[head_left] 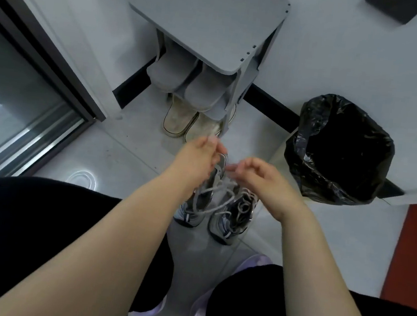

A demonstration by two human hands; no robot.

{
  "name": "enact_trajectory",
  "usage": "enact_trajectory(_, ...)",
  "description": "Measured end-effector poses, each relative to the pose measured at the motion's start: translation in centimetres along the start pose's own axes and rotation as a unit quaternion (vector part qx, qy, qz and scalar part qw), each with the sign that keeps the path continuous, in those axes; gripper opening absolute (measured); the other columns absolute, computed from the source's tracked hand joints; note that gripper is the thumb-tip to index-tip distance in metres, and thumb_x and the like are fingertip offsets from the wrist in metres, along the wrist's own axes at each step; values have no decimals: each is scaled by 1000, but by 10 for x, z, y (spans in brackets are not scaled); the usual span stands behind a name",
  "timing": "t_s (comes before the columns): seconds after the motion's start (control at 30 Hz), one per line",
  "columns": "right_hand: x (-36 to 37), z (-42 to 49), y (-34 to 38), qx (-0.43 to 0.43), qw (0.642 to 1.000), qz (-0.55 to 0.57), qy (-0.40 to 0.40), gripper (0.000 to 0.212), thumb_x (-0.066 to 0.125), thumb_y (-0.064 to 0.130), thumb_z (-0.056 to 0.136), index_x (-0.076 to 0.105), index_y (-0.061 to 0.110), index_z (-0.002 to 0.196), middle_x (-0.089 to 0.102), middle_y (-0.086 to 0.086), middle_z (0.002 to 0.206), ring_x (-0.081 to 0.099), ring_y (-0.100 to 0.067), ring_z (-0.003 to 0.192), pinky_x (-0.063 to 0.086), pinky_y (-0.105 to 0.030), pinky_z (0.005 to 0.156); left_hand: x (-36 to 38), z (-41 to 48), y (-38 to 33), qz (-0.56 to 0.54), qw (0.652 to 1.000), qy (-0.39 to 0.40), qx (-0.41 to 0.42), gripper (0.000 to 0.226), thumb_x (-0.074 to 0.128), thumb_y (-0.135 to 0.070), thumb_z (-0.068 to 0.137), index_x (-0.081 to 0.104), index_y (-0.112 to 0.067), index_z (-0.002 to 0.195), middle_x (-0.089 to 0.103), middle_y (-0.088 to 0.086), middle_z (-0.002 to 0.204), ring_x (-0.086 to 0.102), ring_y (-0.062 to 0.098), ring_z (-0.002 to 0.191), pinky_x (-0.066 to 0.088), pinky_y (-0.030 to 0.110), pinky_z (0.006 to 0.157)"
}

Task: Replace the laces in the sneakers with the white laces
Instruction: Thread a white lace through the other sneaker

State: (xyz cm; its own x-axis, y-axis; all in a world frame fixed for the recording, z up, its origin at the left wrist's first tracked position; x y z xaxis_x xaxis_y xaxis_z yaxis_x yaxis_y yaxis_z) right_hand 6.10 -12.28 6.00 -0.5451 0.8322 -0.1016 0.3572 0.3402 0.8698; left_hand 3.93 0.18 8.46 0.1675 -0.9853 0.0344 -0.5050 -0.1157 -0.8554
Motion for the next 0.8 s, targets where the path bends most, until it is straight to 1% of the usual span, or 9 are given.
enact_trajectory(0.07, 20, 6, 17, -20, 992, 125, -1, 15, 50, 18, 94, 58, 10, 84, 68, 5, 69, 66, -9, 72, 53, -21, 72, 20, -2, 7, 57, 997, 49, -2, 32, 31, -24, 101, 49, -14, 78, 39, -6, 52, 33, 3, 39, 28, 16, 43)
enact_trajectory(0.13, 27, 8, 18, -12, 986, 166, -10, 24, 49, 25, 94, 60, 3, 92, 60, 5, 57, 59, -8, 58, 53, -22, 64, 26, -2, 6, 91, 994, 58, 6, 32, 32, -21, 101, 49, -14, 74, 43, -9, 48, 39, -1, 37, 31, 11, 41)
enact_trajectory(0.23, 24, 9, 11, 6, 986, 165, -13, 27, 53, 21, 92, 62, -4, 98, 59, 0, 56, 55, -11, 50, 52, -24, 57, 33, -2, 12, 167, 983, 80, 6, 34, 36, -16, 99, 49, -16, 68, 46, -6, 55, 43, 1, 48, 35, 13, 50)
enact_trajectory(0.33, 13, 12, 12, -12, 985, 166, -37, 20, 48, 14, 95, 65, 6, 88, 71, -6, 75, 64, -12, 58, 52, -22, 52, 36, -2, 27, 211, 973, 95, -22, 23, 43, -15, 97, 52, -15, 75, 48, -1, 63, 46, 15, 62, 38, 26, 65)
enact_trajectory(0.43, -2, 16, 12, -17, 970, 235, -63, 27, 37, 17, 100, 61, 10, 90, 67, 3, 63, 65, -12, 62, 56, -25, 66, 18, 2, 30, 267, 961, 58, -43, 16, 50, -16, 93, 51, -15, 77, 47, 0, 64, 47, 18, 58, 40, 23, 52)
enact_trajectory(0.53, -20, 27, -16, 35, 947, 292, -129, 27, 33, 16, 102, 57, 10, 89, 41, 7, 48, 39, -7, 41, 46, -21, 50, -18, 10, 25, 346, 936, -33, -46, 24, 54, -17, 89, 46, -21, 66, 50, 0, 67, 49, 22, 67, 43, 30, 66)
enact_trajectory(0.63, -24, 42, -66, 133, 970, 104, -173, 23, 40, 18, 100, 59, 14, 87, 40, 1, 59, 37, -9, 48, 38, -18, 41, -46, 11, 15, 336, 936, -103, -28, 13, 52, -18, 89, 51, -21, 76, 52, 0, 69, 50, 24, 72, 46, 34, 73)
enact_trajectory(0.7, -14, 55, -95, 173, 972, -72, -143, 19, 49, 22, 95, 60, 10, 86, 50, -5, 72, 52, -17, 70, 46, -26, 59, -56, 11, 9, 332, 935, -125, -9, 11, 50, -18, 91, 54, -21, 81, 52, -4, 68, 52, 23, 74, 46, 35, 74)
enact_trajectory(0.8, 17, 73, -129, 216, 934, -283, -42, 39, 50, 35, 94, 49, 7, 67, 51, -10, 74, 54, -29, 87, 35, -28, 68, -57, 12, 7, 355, 927, -117, 4, 10, 50, -21, 93, 59, -19, 90, 55, -4, 74, 54, 24, 82, 44, 34, 76)
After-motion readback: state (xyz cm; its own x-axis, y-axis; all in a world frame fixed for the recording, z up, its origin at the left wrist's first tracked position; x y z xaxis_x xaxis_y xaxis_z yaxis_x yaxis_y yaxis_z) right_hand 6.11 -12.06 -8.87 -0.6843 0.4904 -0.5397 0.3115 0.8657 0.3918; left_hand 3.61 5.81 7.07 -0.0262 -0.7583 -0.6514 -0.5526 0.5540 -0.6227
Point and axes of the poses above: each hand's wrist, its own z-axis towards the middle knuckle, its own x-axis out of the palm, y = z × x, the point moved 10 cm from there along z, towards the middle knuckle
